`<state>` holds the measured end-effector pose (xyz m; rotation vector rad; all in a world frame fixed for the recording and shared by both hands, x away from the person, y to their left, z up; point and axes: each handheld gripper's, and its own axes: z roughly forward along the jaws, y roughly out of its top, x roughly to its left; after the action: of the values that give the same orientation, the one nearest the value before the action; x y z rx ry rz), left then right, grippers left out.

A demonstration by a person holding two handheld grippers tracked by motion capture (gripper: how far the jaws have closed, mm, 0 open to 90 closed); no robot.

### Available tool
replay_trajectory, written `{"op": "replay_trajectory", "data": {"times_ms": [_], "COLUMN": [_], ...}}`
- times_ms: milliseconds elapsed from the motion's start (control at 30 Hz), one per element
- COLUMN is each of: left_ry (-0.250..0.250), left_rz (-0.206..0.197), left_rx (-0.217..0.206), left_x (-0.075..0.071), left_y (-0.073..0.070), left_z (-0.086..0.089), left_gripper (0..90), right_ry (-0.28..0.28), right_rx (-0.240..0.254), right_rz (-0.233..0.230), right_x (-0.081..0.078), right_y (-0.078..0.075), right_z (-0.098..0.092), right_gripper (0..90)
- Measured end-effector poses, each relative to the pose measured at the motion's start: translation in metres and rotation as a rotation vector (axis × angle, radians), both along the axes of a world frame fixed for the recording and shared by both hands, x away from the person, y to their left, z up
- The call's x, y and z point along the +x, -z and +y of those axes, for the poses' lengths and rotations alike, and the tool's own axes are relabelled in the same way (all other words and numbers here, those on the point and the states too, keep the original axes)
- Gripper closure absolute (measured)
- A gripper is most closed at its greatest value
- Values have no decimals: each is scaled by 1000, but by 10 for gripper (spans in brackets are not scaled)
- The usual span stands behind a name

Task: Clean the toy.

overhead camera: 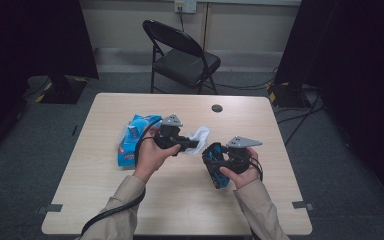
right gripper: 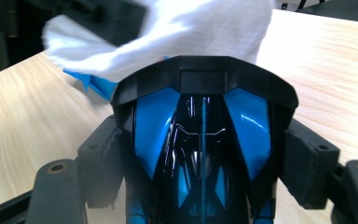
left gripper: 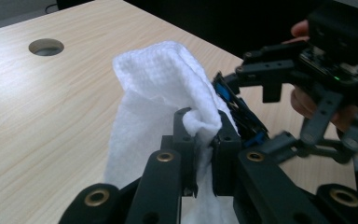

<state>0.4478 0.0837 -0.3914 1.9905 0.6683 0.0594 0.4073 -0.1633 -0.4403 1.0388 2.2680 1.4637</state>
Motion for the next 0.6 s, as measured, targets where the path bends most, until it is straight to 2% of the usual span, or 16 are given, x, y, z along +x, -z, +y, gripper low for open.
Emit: {"op": "replay_trajectory", "data": {"times_ms": [233, 333, 367, 500, 600], "left_ry": [13, 30, 30, 41, 45], "left_rz": [11, 10, 1, 25, 26], "left_rx": [-6, 6, 15, 12, 10], "left_x": [6, 6, 6, 5, 3], "left_y": [1, 1, 1, 2, 3], "left_z": [-17, -25, -26, -25, -23], "left_gripper": [834, 833, 834, 835, 835], "right_ry": [-31, -48, -48, -35, -25], "right_rx": [2, -4, -7, -6, 5], "right_rz": [-10, -14, -15, -12, -11], "right_x": [-2, -4, -4, -3, -2], "right_y": [-2, -2, -2, -2, -3], "right_z": [7, 10, 11, 7, 4], "right_gripper": [258, 258, 258, 258, 258]}}
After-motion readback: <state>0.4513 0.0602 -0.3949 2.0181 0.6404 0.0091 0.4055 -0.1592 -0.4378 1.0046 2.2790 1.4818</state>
